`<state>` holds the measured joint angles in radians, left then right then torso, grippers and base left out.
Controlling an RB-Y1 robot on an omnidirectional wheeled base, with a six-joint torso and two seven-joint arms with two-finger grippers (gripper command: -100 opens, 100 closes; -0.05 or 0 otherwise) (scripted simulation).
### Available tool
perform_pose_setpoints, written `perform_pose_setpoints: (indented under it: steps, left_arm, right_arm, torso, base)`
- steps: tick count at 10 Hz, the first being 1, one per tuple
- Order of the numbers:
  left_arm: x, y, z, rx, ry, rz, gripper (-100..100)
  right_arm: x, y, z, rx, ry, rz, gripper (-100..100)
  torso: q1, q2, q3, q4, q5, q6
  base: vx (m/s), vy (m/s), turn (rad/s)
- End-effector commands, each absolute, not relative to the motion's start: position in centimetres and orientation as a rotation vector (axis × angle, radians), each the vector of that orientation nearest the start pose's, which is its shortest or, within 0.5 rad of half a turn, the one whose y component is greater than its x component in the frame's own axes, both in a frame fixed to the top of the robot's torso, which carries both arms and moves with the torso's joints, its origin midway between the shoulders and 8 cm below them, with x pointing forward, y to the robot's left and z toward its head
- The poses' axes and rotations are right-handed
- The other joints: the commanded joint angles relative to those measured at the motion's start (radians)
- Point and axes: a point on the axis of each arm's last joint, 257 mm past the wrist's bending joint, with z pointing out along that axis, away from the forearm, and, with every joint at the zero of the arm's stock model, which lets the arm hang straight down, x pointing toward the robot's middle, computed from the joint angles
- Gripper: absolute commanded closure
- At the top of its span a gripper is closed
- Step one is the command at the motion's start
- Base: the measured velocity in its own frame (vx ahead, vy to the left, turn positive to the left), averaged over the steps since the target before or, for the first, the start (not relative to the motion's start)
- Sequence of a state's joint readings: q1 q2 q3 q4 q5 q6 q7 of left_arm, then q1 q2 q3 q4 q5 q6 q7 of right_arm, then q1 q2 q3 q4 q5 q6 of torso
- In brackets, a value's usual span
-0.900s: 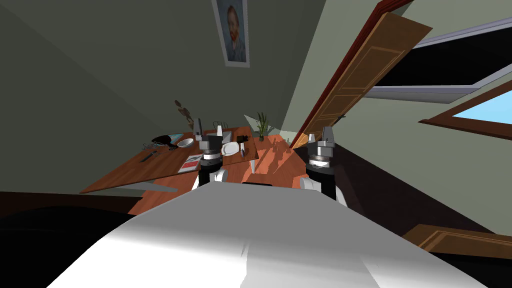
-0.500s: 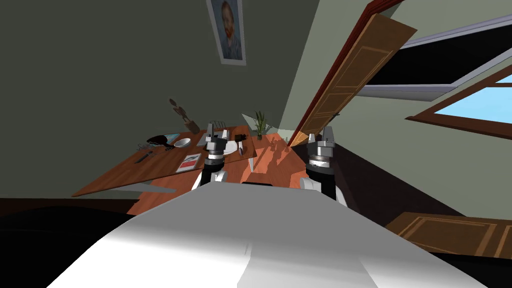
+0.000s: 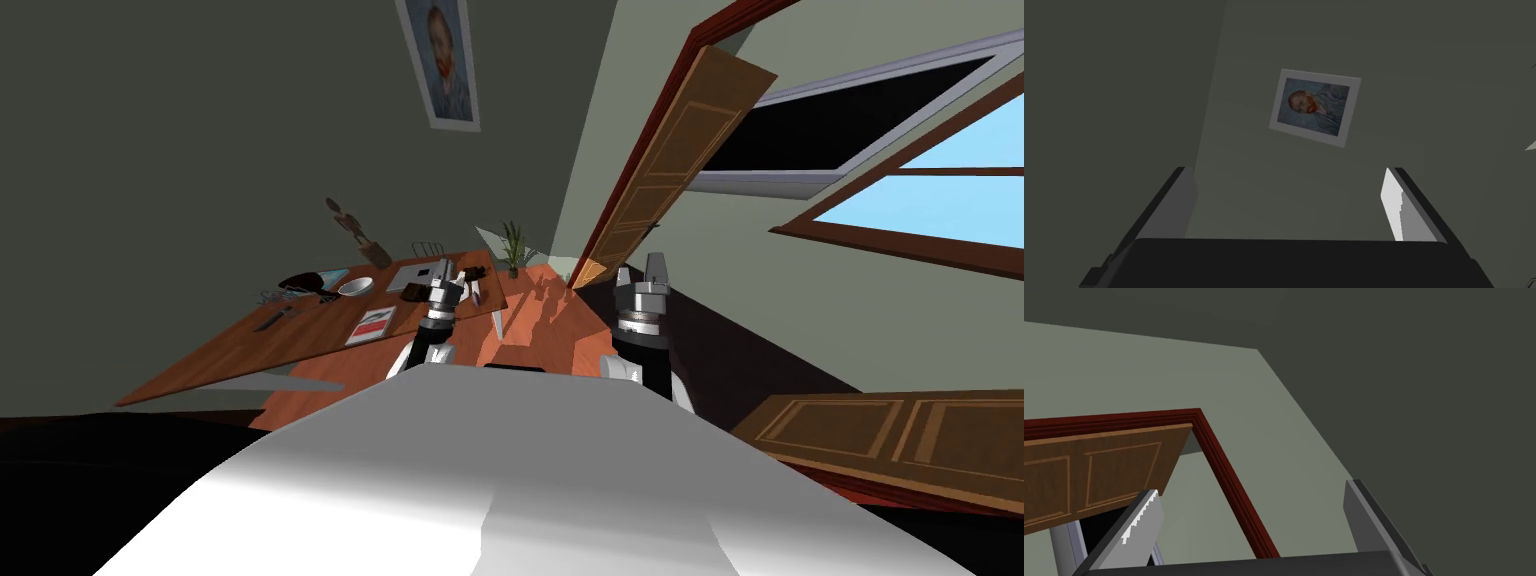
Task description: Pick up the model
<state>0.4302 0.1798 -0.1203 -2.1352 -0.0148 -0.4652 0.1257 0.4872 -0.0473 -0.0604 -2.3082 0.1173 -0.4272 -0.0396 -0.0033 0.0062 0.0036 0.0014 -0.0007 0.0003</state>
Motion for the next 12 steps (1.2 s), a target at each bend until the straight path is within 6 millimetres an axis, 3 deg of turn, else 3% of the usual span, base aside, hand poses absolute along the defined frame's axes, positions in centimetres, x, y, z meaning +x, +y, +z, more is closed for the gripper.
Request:
perform_pose_setpoints:
  steps: [1, 2, 7, 9, 10, 12]
  left_arm:
    - [39.7, 21.5, -6.4, -0.736, 0.935, -1.484, -100]
    - [39.7, 21.5, -6.4, -0.736, 0.935, -1.484, -100]
    - [42.2, 21.0, -17.0, -0.896, 1.222, -1.387, -100]
    - [42.5, 21.0, -21.2, -0.946, 1.338, -1.334, -100]
    - [42.6, 21.2, -21.8, -0.958, 1.349, -1.324, -100]
    - [42.5, 21.7, -26.5, -1.003, 1.472, -1.250, -100]
  right_arm:
    - [35.1, -28.2, 2.7, 0.588, 0.724, 1.195, 0]
    - [35.1, -28.2, 2.7, 0.588, 0.724, 1.195, 0]
    - [35.1, -28.2, 2.7, 0.588, 0.724, 1.195, 0]
    - [35.1, -28.2, 2.7, 0.588, 0.724, 1.195, 0]
    - [35.1, -28.2, 2.7, 0.588, 0.724, 1.195, 0]
    - [35.1, -28.2, 2.7, 0.588, 0.724, 1.195, 0]
  torso:
    - [0.000, 0.000, 0.000, 0.000, 0.000, 0.000]
    - [-0.001, 0.002, 0.001, 0.000, 0.000, 0.000]
    - [-0.001, 0.005, 0.003, 0.001, 0.000, 0.000]
    - [-0.001, 0.004, 0.003, 0.001, 0.000, 0.000]
    - [0.000, 0.003, 0.002, 0.001, 0.000, 0.000]
    - [0.003, -0.001, 0.000, 0.000, 0.000, -0.001]
  base:
    - [-0.135, -0.075, -0.157]
    - [-0.119, -0.031, -0.041]
    - [-0.143, -0.073, -0.149]
    - [-0.127, -0.078, -0.185]
    - [-0.073, -0.042, -0.033]
    - [-0.062, -0.042, -0.110]
